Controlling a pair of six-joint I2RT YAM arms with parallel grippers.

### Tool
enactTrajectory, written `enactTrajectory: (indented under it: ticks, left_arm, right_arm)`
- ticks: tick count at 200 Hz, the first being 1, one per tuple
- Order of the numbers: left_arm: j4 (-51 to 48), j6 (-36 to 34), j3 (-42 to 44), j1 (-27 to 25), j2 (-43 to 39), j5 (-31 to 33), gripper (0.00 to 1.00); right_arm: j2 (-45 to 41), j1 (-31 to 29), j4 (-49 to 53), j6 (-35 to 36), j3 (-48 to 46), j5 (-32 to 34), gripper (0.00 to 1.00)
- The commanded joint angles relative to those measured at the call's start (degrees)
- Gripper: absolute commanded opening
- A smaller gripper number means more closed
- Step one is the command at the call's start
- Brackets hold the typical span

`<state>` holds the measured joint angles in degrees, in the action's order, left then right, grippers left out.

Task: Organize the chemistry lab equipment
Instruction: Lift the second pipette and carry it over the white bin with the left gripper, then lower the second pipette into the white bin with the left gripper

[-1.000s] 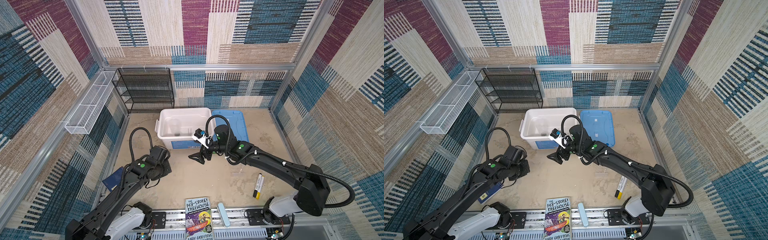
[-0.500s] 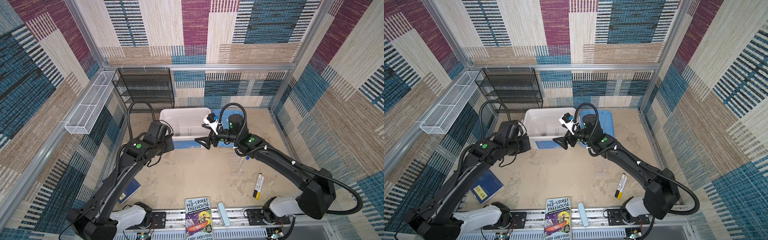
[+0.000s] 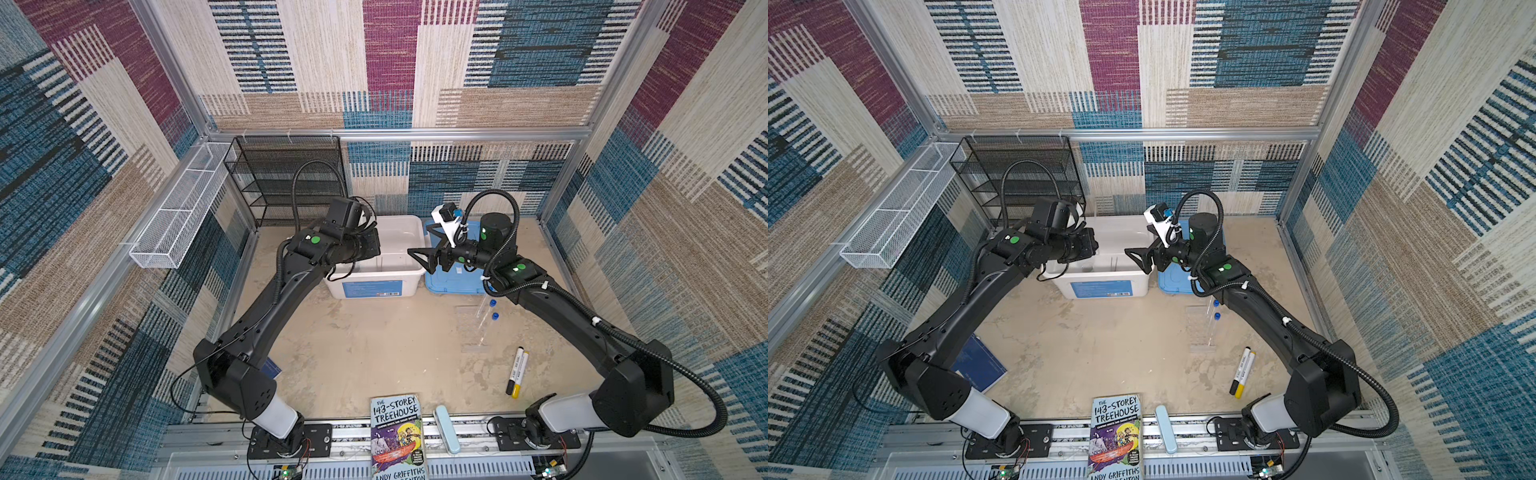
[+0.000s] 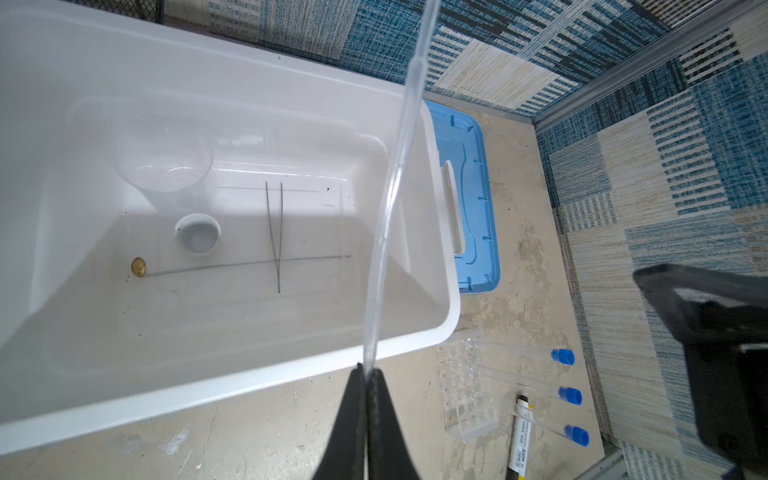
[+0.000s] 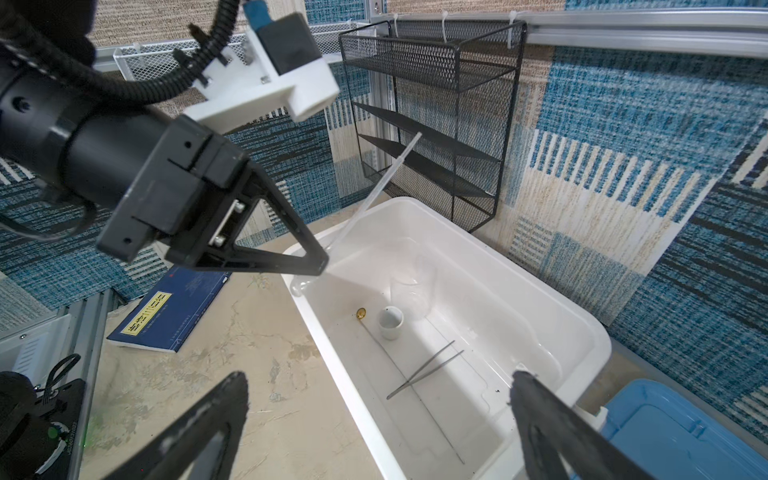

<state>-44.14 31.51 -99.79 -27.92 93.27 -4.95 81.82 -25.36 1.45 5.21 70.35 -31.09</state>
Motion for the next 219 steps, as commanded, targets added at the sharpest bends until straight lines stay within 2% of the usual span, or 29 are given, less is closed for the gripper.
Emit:
enactTrajectory:
  ticks: [1, 55, 96, 156, 219]
  left_arm:
    - [0.8, -2.1, -3.3, -0.3, 3.9, -4.7, 0.05]
    - [-2.3, -4.1, -13.4, -1.6, 15.6, -8.5, 0.05]
    - [-5.9, -5.2, -21.3, -2.1, 24.3, -7.8, 0.05]
    - [-6.0, -3.3, -23.3, -2.4, 31.8, -8.4, 0.06]
    - [-6.0, -2.6, -24.1, -2.5, 36.8, -8.7, 0.07]
  right_arm:
    - [0.9, 1.4, -2.2, -0.9, 0.6, -0.2, 0.99]
    - [3.9, 4.0, -2.4, 0.0, 1.2, 0.7, 0.99]
    - [5.0, 5.7, -1.4, 0.9, 1.0, 2.8, 0.99]
    - [6.0, 5.9, 0.3, 3.0, 0.9, 7.1, 0.99]
    - [6.4, 5.9, -0.5, 3.3, 0.0, 6.4, 0.99]
